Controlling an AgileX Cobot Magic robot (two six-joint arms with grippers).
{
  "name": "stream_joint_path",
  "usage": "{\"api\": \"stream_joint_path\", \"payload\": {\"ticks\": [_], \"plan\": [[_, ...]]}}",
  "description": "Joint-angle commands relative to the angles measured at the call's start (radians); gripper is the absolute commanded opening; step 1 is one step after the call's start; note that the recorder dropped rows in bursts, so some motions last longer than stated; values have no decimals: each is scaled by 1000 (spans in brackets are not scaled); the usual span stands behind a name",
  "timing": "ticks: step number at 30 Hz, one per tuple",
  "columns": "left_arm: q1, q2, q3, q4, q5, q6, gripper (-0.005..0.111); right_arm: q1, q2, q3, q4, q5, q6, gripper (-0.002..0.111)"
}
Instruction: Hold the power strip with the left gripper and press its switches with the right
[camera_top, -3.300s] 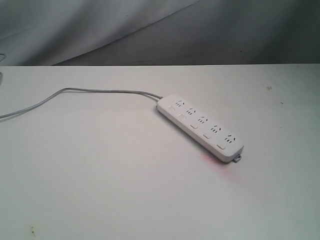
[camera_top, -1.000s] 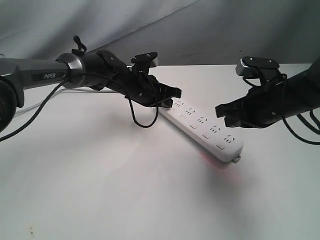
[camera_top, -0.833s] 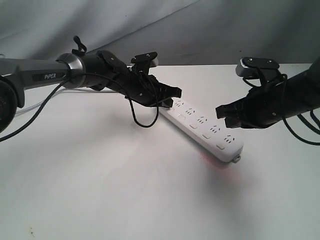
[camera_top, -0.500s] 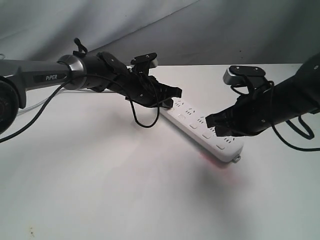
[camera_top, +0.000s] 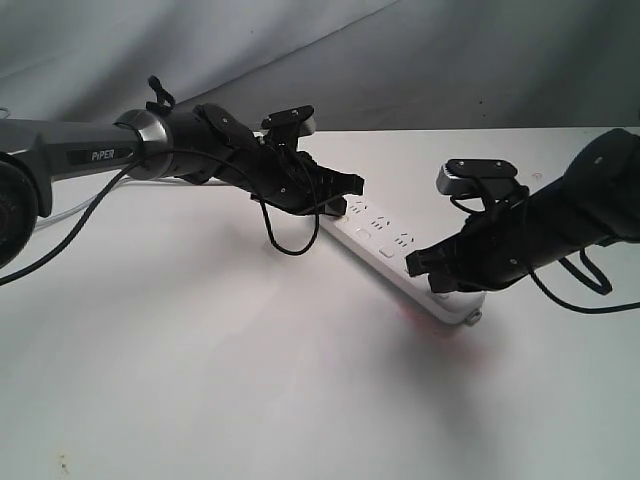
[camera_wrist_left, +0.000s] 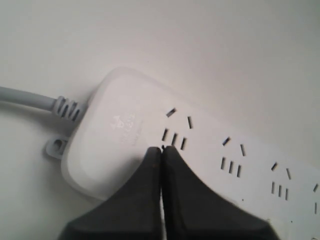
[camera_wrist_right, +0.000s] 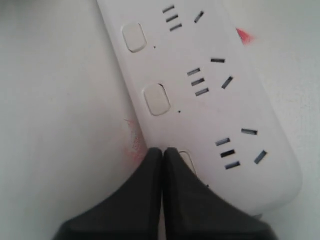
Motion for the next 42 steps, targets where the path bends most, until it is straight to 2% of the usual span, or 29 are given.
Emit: {"api": "stream_joint_path", "payload": {"ticks": [1, 21, 30, 38, 42], "plan": [[-4, 1, -4, -7, -5, -1, 0, 0, 23, -7, -36, -8, 9, 0], [-4, 1, -4, -7, -5, -1, 0, -4, 37, -7, -121, -6, 85, 0], [-4, 1, -4, -7, -5, -1, 0, 42, 52, -7, -131, 5, 90, 0], [-4, 1, -4, -7, -5, -1, 0, 41, 52, -2, -297, 5, 258, 0], [-4, 1, -4, -7, -5, -1, 0, 53, 52, -2, -310, -17, 256, 0]]}}
